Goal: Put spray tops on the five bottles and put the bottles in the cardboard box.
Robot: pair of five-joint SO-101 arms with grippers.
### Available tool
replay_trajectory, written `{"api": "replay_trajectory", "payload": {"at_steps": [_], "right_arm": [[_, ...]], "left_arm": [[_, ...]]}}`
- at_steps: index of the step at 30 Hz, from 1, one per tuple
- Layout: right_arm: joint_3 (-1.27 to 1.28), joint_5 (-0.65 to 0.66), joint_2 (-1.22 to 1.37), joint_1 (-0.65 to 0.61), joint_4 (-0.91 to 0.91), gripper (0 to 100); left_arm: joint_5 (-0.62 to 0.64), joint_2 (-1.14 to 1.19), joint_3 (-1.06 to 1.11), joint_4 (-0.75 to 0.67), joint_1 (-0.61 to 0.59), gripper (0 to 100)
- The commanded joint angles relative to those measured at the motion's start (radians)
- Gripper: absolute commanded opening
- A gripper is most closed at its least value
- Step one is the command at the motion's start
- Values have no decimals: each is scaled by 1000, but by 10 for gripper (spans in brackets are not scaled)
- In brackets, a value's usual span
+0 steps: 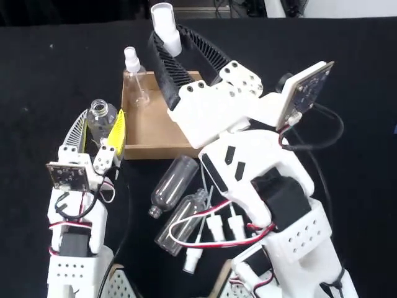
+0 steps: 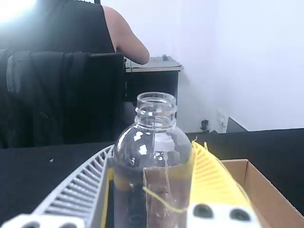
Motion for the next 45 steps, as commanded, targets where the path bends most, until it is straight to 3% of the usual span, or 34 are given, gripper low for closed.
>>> {"api": "replay_trajectory", "payload": {"at_steps": [1, 11, 18, 31, 39, 45], "right_arm": [[-2, -5, -30, -14, -34, 12], [12, -11, -62, -8, -103, 12], [41, -12, -131, -12, -104, 12], [127, -12, -131, -14, -249, 12], [140, -6, -131, -127, -252, 12], [166, -6, -130, -140, -322, 11]], "left_arm": [[5, -52, 21, 6, 12, 40], [5, -54, 19, 3, 7, 40], [-2, -54, 19, -26, 202, 40], [3, -52, 19, -68, 323, 40], [5, -52, 19, -80, 331, 40], [-3, -51, 19, -193, 321, 40]]}}
